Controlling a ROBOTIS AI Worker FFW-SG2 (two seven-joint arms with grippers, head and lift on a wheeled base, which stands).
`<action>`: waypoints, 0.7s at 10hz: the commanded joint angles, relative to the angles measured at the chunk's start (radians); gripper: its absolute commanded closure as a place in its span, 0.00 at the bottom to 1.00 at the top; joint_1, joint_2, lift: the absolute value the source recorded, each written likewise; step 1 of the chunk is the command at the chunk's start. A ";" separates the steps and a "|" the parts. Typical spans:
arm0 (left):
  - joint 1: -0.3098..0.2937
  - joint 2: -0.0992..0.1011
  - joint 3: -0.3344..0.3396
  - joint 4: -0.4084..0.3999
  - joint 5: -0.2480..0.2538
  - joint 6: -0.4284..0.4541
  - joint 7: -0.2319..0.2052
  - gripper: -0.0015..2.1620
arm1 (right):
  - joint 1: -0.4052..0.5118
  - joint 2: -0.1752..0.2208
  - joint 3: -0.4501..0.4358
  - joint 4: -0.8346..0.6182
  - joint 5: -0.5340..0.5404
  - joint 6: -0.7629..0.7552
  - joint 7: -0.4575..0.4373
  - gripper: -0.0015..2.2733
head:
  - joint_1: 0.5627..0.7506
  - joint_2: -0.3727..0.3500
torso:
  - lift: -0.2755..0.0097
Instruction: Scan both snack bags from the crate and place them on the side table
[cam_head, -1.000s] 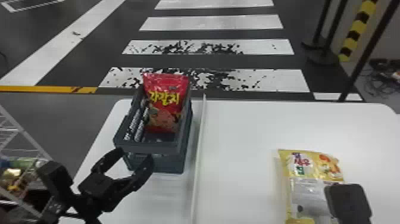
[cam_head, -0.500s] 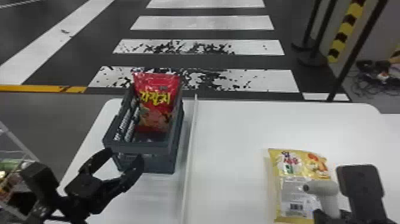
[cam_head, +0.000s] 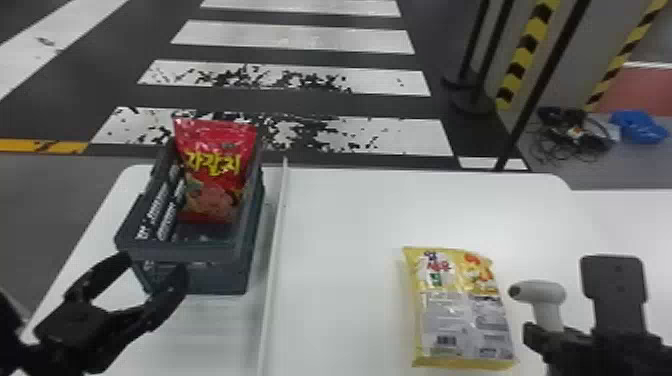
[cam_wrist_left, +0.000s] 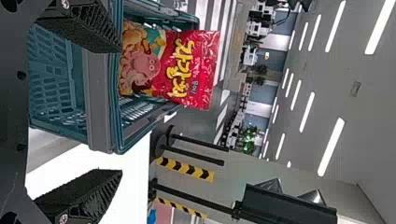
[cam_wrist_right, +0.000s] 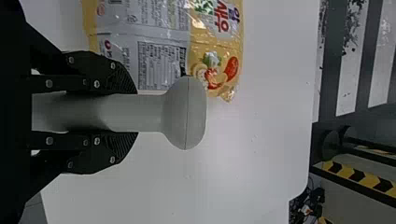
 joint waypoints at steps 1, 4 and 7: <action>-0.002 0.000 0.000 -0.005 -0.003 0.005 0.000 0.03 | -0.034 -0.023 -0.071 0.063 -0.051 -0.103 0.000 0.99 | 0.70 0.39 | 0.63; 0.003 0.000 0.009 -0.006 -0.014 0.005 0.001 0.03 | -0.134 -0.063 -0.117 0.234 -0.046 -0.195 0.045 0.99 | 0.70 0.31 | 0.63; 0.001 -0.003 0.014 -0.002 -0.017 0.005 0.001 0.03 | -0.223 -0.084 -0.154 0.444 -0.026 -0.388 0.111 0.99 | 0.70 0.27 | 0.63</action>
